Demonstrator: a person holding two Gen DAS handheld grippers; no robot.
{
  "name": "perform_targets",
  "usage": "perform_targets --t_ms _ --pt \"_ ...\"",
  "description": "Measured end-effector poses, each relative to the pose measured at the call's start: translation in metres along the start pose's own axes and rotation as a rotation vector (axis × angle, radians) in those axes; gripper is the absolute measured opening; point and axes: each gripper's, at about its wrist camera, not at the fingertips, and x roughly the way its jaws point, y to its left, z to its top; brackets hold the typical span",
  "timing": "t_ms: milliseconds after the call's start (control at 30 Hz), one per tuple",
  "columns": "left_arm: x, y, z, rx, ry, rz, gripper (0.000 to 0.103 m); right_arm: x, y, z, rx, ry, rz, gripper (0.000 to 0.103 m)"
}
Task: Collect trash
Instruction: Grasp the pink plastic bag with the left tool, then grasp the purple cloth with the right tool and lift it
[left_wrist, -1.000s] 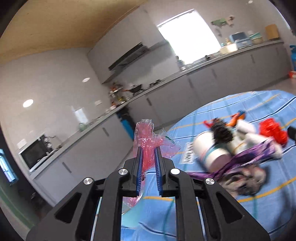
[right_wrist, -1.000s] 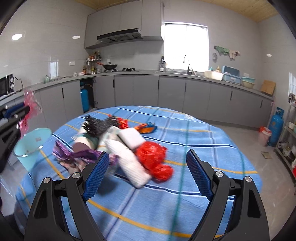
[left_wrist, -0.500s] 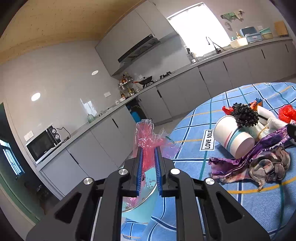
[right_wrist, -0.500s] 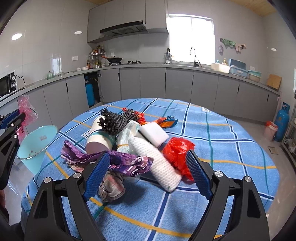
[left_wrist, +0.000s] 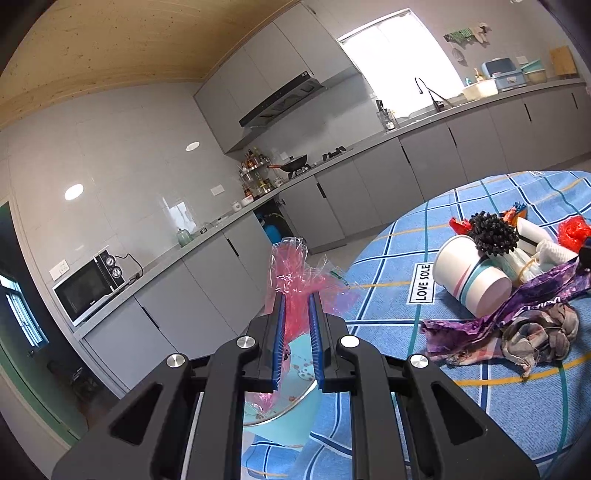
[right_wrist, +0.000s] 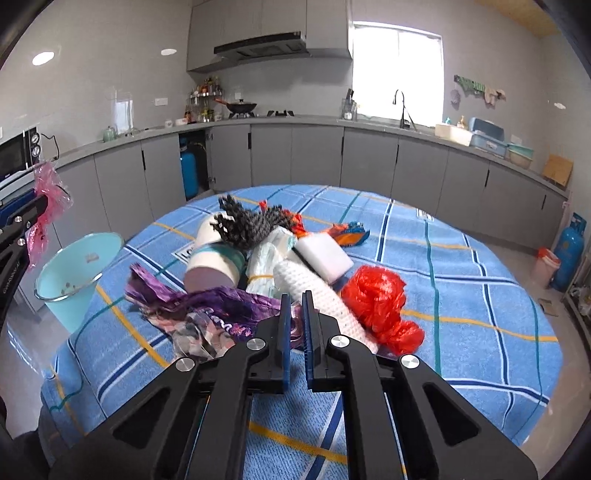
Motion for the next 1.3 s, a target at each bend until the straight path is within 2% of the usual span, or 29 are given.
perform_targets --t_ms 233,600,667,800,867,900,933,1133,1233,1267,1300 --pt "0.001 0.009 0.002 -0.015 0.005 0.01 0.013 -0.019 -0.001 0.011 0.001 -0.062 0.022 0.002" --pt "-0.002 0.018 0.007 -0.027 -0.012 0.047 0.013 -0.049 0.011 0.03 -0.043 -0.164 0.051 0.001" --pt "-0.001 0.019 0.006 -0.029 -0.008 0.047 0.013 -0.046 0.009 0.03 -0.044 -0.153 0.035 0.001" --pt "-0.002 0.017 0.006 -0.025 -0.007 0.034 0.013 -0.025 -0.008 0.018 -0.002 -0.074 0.007 0.004" --pt "-0.003 0.014 0.005 -0.019 -0.007 0.025 0.013 -0.011 -0.017 0.008 0.017 -0.019 -0.004 0.018" --pt "-0.003 0.014 0.005 -0.017 -0.005 0.02 0.013 -0.008 -0.02 0.004 0.024 -0.011 -0.002 0.041" --pt "-0.002 0.012 0.004 -0.015 -0.003 0.018 0.013 -0.006 -0.023 0.0 0.037 -0.007 0.002 0.052" --pt "0.002 0.013 0.001 -0.019 0.011 0.015 0.013 0.005 -0.028 -0.007 0.054 0.032 0.009 0.052" --pt "0.007 0.011 -0.004 -0.014 0.026 0.011 0.013 0.015 -0.03 -0.012 0.083 0.083 0.051 0.05" --pt "0.009 0.011 -0.005 -0.014 0.032 0.007 0.013 0.017 -0.03 -0.013 0.088 0.096 0.063 0.041" --pt "0.009 0.011 -0.006 -0.014 0.034 0.007 0.013 0.017 -0.028 -0.014 0.081 0.104 0.07 0.011"
